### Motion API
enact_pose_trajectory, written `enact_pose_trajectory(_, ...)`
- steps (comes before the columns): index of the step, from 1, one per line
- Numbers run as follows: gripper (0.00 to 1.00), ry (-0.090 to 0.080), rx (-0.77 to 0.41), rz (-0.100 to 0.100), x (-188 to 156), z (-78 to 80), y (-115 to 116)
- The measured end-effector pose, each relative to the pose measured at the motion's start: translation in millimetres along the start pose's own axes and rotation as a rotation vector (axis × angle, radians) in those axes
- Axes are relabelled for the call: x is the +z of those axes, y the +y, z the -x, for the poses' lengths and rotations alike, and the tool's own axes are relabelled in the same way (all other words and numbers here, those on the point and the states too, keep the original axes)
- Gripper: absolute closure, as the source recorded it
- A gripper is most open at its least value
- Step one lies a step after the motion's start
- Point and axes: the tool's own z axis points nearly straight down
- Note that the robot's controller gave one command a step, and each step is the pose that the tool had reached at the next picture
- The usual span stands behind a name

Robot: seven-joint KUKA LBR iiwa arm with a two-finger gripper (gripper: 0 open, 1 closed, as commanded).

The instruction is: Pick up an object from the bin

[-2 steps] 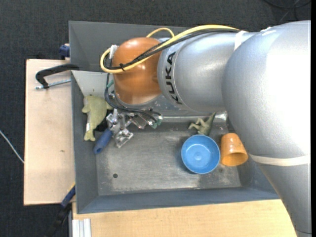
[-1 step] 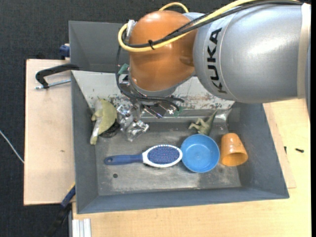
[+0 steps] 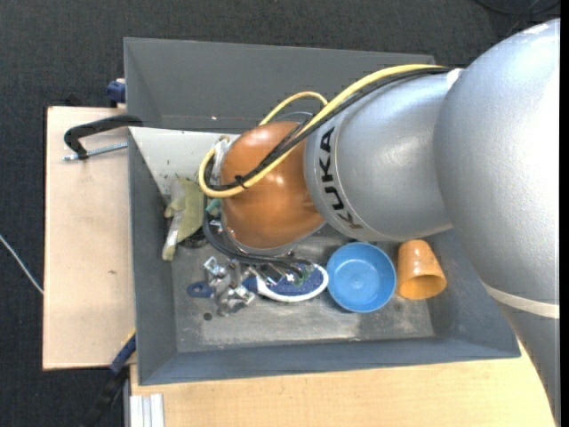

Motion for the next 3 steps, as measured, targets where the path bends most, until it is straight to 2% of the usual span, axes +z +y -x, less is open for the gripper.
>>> enact_pose_trajectory(1, 0.0, -0.009, 0.001, -0.004, -5, 2.5, -2)
enact_pose_trajectory(2, 0.0, -0.012, -0.404, -0.008, 43, 18.0, -46)
enact_pose_trajectory(3, 1.0, -0.018, -0.404, -0.01, 40, 20.2, -46)
